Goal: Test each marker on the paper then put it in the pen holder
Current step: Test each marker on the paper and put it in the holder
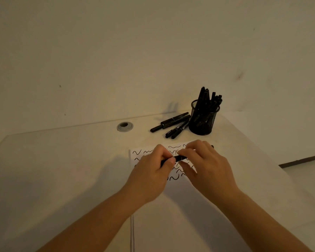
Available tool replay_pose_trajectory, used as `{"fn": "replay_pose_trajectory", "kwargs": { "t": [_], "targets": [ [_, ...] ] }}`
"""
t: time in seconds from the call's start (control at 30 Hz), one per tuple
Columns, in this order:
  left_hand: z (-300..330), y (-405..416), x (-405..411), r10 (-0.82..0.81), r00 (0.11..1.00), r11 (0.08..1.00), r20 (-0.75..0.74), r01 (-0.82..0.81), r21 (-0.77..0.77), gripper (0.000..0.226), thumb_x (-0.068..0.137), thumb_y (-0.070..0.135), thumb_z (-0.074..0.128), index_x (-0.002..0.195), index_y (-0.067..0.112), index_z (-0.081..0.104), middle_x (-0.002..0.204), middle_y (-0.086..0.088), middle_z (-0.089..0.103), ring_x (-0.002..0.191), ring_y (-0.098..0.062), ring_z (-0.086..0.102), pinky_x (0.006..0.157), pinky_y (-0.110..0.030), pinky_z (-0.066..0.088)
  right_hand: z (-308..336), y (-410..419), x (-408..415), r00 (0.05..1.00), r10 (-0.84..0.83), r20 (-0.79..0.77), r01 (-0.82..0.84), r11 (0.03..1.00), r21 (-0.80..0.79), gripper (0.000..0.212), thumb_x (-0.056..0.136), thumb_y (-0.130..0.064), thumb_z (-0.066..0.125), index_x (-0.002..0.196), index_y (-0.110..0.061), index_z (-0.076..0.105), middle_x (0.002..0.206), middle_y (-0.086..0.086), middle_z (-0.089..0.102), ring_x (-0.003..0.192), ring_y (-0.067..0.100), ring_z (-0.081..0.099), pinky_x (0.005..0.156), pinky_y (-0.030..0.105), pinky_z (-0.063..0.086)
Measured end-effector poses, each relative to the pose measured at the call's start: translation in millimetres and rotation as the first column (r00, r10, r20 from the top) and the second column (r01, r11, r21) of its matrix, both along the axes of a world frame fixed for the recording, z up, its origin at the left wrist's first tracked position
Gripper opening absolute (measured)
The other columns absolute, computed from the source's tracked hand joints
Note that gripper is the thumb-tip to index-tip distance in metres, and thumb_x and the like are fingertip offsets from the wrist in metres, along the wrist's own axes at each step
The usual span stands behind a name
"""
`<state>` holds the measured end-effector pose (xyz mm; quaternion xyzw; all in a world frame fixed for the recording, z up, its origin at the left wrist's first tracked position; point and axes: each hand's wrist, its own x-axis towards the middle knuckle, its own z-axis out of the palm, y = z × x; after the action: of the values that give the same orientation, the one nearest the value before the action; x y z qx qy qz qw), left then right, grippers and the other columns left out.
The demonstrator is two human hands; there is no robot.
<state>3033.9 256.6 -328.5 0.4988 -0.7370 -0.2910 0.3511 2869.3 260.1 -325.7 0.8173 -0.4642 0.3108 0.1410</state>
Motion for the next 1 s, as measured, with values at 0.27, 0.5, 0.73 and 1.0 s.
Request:
{"fn": "replay_pose_trajectory", "kwargs": {
  "t": [0.27,0.5,0.73,1.0],
  "targets": [
    [32.9,-23.6,-23.3,-0.041,0.983,0.994,-0.176,0.022,-0.105,0.043,0.083,0.058,0.022,0.107,0.03,0.043,0.068,0.008,0.056,0.06,0.0,0.052,0.063,-0.03,0.049,37.5,-43.3,-34.7,0.961,-0.103,0.255,0.082,0.992,0.091,0.017,0.082,-0.011,0.066,0.097,-0.006,0.063,0.082,0.001,0.059,0.061,0.013,0.051,0.054,0.014,0.041],
    [25.7,-88.1,-27.2,0.052,0.987,0.999,0.154,-0.049,-0.023,0.024,0.092,0.036,0.045,0.115,0.027,0.043,0.086,0.008,0.058,0.075,-0.01,0.057,0.067,-0.028,0.047,88.1,-92.8,-65.6,0.712,-0.128,0.691,0.068,0.991,0.114,0.027,0.088,-0.017,0.057,0.107,-0.03,0.043,0.081,-0.018,0.055,0.071,-0.006,0.056,0.056,-0.002,0.037],
    [8.9,-145.3,-31.0,0.138,0.911,0.989,0.388,-0.144,-0.012,0.029,0.089,0.035,0.05,0.115,0.021,0.049,0.102,0.003,0.056,0.087,-0.015,0.056,0.074,-0.03,0.047,103.0,-135.8,-70.3,0.603,-0.115,0.79,0.103,0.992,0.066,0.027,0.088,-0.016,0.056,0.11,-0.025,0.044,0.083,-0.018,0.055,0.072,-0.011,0.056,0.056,0.004,0.04],
    [-14.7,-166.2,-39.9,0.062,0.771,0.998,0.633,-0.066,-0.018,0.043,0.088,0.045,0.048,0.121,0.018,0.047,0.122,-0.005,0.05,0.101,-0.023,0.054,0.073,-0.028,0.039,79.1,-158.5,-64.2,0.644,-0.237,0.728,0.127,0.971,0.204,0.059,0.086,-0.012,0.057,0.132,-0.031,0.026,0.079,-0.014,0.051,0.069,0.006,0.057,0.052,0.024,0.047]
  ]
}}
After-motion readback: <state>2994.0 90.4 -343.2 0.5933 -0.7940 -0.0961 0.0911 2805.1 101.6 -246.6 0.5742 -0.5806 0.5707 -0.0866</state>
